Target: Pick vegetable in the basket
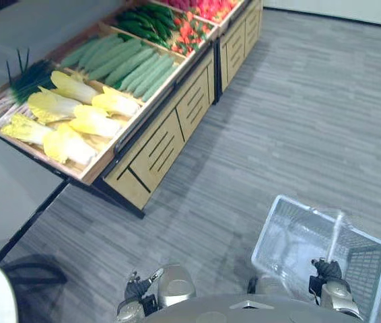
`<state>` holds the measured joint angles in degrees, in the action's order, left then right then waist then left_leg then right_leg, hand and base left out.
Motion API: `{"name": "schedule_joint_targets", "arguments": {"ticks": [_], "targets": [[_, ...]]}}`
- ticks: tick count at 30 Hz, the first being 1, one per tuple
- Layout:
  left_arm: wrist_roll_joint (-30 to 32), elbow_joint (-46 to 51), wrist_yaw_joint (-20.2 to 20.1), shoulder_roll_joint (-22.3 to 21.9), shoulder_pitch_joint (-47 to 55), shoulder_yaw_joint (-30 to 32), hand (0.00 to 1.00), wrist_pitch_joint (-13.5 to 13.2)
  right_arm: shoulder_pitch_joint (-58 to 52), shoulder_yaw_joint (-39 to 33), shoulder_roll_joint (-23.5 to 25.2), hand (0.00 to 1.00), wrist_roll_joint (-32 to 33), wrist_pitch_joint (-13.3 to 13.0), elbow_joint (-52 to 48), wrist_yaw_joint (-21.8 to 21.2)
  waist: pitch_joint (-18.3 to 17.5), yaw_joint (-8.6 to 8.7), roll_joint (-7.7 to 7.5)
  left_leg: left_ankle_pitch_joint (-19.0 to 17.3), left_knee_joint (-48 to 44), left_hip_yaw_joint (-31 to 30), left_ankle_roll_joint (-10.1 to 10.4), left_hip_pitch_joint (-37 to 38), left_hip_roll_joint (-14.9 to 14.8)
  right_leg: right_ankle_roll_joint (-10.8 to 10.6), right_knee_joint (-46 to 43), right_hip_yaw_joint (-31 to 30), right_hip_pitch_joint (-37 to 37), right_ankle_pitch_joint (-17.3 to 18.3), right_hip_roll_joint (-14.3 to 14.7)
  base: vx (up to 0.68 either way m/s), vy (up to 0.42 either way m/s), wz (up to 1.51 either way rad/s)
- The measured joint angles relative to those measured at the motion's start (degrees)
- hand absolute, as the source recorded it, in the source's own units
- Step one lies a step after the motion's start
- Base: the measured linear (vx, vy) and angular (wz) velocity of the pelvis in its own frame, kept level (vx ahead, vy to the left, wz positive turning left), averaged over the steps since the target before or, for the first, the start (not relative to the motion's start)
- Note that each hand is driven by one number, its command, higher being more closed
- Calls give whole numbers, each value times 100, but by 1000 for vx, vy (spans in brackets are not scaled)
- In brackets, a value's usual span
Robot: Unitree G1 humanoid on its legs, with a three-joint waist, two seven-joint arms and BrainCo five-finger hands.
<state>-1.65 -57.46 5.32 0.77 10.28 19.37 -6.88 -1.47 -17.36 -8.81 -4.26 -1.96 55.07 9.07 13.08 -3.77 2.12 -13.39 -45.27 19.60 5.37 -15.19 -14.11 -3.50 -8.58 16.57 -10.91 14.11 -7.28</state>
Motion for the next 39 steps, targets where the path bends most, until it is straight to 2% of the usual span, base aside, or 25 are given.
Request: {"name": "schedule_joint_targets", "arguments": {"ticks": [1,2,3,4,5,6,8,9,10,11,12,13,14,15,16,17,18,19,20,21,24,27,29,35,39], "targets": [[10,-3,1,39,2,-129,0,-2,-28,-64,-17,100,-94,46,12,7,5,8,3,308,1415,1323,-734,62,298,-246,8,352,-253,186,-82,626,81,124],[25,-16,-8,103,-13,-151,0,4,-66,-80,32,100,-108,56,83,13,-40,81,-139,187,1822,2072,-1166,363,414,-375,12,570,-411,284,-164,535,74,147],[27,-14,-4,137,-42,-136,0,7,-53,-85,51,100,-119,67,132,6,-60,140,-253,184,2035,2367,-1256,454,574,-400,-57,681,-442,295,-273,558,99,140],[29,3,-4,183,-44,-126,0,-2,-51,-126,71,100,-161,68,135,9,-87,123,-374,143,2205,2810,-1451,515,686,-496,-263,809,-375,219,-348,669,108,124],[37,-14,-6,215,-56,-122,0,58,29,-225,81,100,-162,73,142,9,-78,135,-391,-17,2347,2801,-1546,642,765,-625,-693,926,-369,81,-366,646,112,115],[56,-7,-8,234,-56,-148,0,93,30,-249,85,100,-168,77,143,11,-70,149,-404,-49,2494,2614,-1488,751,859,-676,-1092,944,-322,-22,-412,527,82,131],[118,-4,-5,355,-56,-529,0,148,-41,-474,53,100,-173,29,93,66,-65,321,-371,-10,3056,1730,-1240,1355,1080,-995,-3598,583,358,-833,-607,526,-5,165],[124,-4,-3,393,-64,-641,0,153,-53,-459,11,100,-173,23,81,71,-63,348,-365,-24,3154,1508,-1204,1486,1086,-923,-4157,371,622,-766,-563,488,-150,178],[138,-10,-2,450,-82,-790,0,159,-112,-431,-15,100,-169,33,69,75,-64,395,-345,67,3325,1179,-1040,1747,1041,-901,-4833,116,1109,-511,-517,443,-245,173],[181,-13,2,470,-96,-835,0,166,-228,-431,-5,100,-167,20,24,91,-76,431,-280,160,3496,785,-889,1956,998,-819,-4921,43,1504,-231,-562,448,-285,173],[205,-4,3,484,-117,-862,0,168,-265,-431,1,100,-163,12,-27,94,-72,440,-278,212,3565,605,-809,2068,970,-755,-4803,-66,1657,-72,-576,445,-353,176],[302,5,3,502,-215,-915,0,168,-307,-448,20,100,-161,-24,-33,105,-80,513,-274,293,3645,196,-674,2180,876,-702,-4201,-299,1923,68,-566,400,-417,186],[346,47,3,534,-279,-941,0,164,-351,-451,42,100,-162,-82,-65,116,-89,595,-284,372,3717,-212,-532,2182,789,-723,-3219,-779,2060,75,-469,349,-441,192],[356,62,3,561,-338,-952,0,153,-368,-454,64,100,-163,-105,-74,121,-91,621,-305,409,3775,-386,-433,2185,774,-735,-2660,-1130,2085,45,-430,288,-498,196],[356,126,3,675,-443,-1060,0,146,-430,-486,125,100,-164,-163,-71,132,-167,677,-464,457,3976,-636,-159,2177,868,-796,-1323,-1918,2050,-452,-479,210,-427,144],[378,205,15,786,-473,-1130,0,144,-474,-497,205,100,-177,-163,-56,135,-245,683,-692,498,4083,-773,-40,2178,986,-782,-795,-2272,2086,-900,-579,270,-566,133],[512,181,68,608,-630,-1184,0,181,-349,-525,148,100,-193,-150,64,127,-228,576,-508,597,4241,-901,107,2204,762,-665,-997,-2148,2112,-688,-372,253,-439,72],[534,304,69,410,-661,-1221,0,153,-283,-552,69,100,-162,-142,42,127,-274,505,-214,715,4314,-723,134,2192,630,-530,-872,-2025,2087,-653,-171,289,-400,45],[510,391,71,346,-665,-1220,0,138,-228,-545,41,100,-162,-135,57,121,-261,491,-83,736,4383,-560,132,2226,548,-457,-827,-1982,2059,-645,-63,249,-264,13],[490,573,85,307,-693,-1123,0,120,-81,-515,36,100,-163,-130,119,89,-283,482,76,975,4503,-422,238,2257,355,-305,-776,-1912,2034,-664,135,232,-287,-10],[258,1098,138,340,-818,-670,0,104,-61,-514,100,100,-162,-128,162,72,-306,495,142,1278,4480,-434,205,2351,226,-162,-472,-1871,1740,-752,277,157,-208,-10],[233,1620,262,589,-1082,-519,0,0,-182,-522,100,100,-158,-124,202,83,-301,533,128,1325,4327,-434,177,2427,213,-144,-269,-1761,1444,-751,250,78,-78,10],[315,2072,538,951,-1327,-446,0,-98,-336,-521,137,100,-149,-142,148,121,-300,614,120,1326,4303,-434,179,2421,235,-140,-104,-1652,1299,-797,196,28,5,23],[920,3209,1172,1884,-1893,-325,0,-131,-649,-520,147,100,-97,-229,66,204,-326,624,95,1341,4328,-424,200,2436,306,-173,605,-1441,901,-1225,84,-16,35,13],[1011,3424,1354,2351,-2311,-386,0,-215,-757,-447,148,100,-102,-282,-11,232,-357,620,98,1341,4405,-276,200,2431,313,-171,920,-1417,818,-1472,84,-102,30,0]]}}
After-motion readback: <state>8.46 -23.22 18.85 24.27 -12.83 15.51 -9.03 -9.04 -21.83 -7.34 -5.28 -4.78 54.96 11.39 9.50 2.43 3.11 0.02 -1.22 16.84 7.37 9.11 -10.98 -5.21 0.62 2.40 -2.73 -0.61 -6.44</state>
